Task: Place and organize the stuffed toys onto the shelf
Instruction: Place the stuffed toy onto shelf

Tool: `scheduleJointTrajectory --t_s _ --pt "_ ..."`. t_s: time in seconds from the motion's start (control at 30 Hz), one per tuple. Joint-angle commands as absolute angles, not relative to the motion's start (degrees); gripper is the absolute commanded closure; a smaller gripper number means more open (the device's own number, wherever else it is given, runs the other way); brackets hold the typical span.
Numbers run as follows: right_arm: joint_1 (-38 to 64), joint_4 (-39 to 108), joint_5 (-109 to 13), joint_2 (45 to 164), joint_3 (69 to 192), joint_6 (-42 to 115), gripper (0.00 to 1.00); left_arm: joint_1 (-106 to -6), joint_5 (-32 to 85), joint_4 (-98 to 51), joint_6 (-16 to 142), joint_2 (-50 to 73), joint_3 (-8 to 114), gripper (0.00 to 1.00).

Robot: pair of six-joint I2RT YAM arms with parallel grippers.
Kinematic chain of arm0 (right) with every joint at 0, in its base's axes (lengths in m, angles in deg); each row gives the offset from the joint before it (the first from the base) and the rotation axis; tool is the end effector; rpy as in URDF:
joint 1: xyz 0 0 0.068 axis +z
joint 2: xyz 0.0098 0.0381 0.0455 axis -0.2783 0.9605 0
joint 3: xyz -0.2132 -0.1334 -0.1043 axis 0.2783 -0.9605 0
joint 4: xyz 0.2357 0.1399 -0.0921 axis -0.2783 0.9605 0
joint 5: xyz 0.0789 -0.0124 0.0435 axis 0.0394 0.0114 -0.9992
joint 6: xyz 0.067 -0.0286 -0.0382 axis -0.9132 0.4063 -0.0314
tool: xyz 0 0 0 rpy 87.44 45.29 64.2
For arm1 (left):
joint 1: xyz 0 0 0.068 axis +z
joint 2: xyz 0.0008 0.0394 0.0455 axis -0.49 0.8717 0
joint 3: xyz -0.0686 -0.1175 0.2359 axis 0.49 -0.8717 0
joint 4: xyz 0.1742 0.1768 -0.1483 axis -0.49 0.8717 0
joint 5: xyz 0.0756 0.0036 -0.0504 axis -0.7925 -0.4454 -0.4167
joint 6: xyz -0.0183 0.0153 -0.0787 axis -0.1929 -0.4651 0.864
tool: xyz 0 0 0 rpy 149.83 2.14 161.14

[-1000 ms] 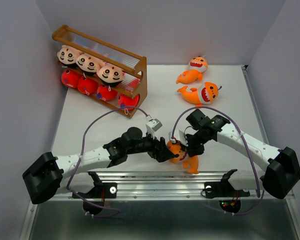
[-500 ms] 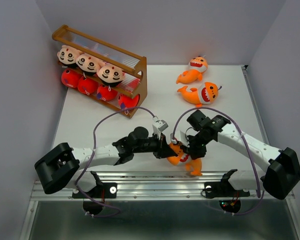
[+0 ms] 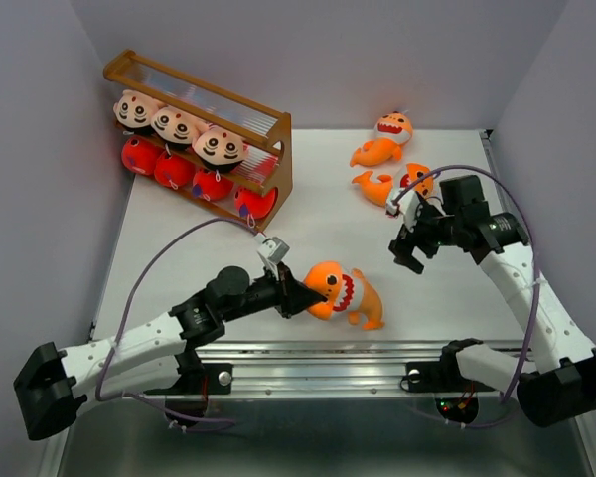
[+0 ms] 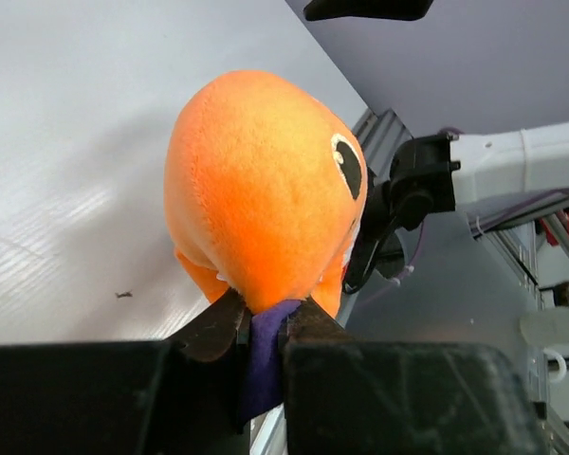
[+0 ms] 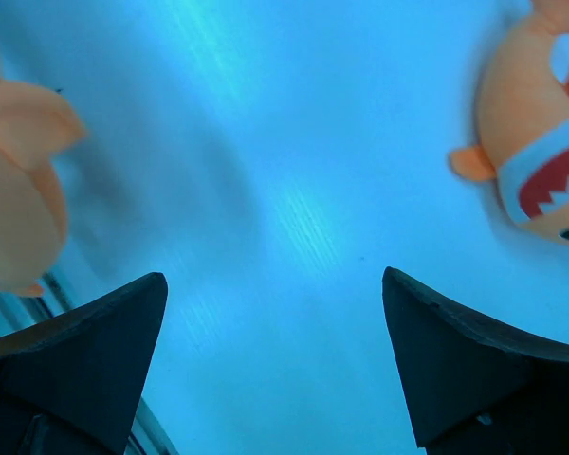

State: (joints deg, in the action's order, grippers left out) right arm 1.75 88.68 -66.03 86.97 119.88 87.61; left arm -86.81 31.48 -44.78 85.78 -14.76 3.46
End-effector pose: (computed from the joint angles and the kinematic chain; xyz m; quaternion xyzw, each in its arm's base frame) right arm 0.2362 0.1092 0.3052 -0.5392 0.7553 0.1370 0.3465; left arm 0.1274 -0.2305 0.2395 0.2236 0.6857 -0.5516 0.4190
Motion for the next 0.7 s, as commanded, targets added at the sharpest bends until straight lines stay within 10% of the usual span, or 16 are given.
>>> scheduleJointTrajectory --t_s 0.0,0.33,0.67 --pt "-8.1 80.3 -66.7 86.1 119.3 82.1 0.0 -84.5 23.6 -34.2 83.3 -25.2 8.0 1.0" --pt "-13.8 70.0 -82.8 88.5 107.2 70.9 0.0 -73.2 5.0 -24.2 74.2 -25.8 35.6 1.0" --pt "-14.3 66.9 -87.0 89.0 102.8 70.3 0.0 -44.8 16.0 -36.0 83.3 -4.6 54.8 1.0"
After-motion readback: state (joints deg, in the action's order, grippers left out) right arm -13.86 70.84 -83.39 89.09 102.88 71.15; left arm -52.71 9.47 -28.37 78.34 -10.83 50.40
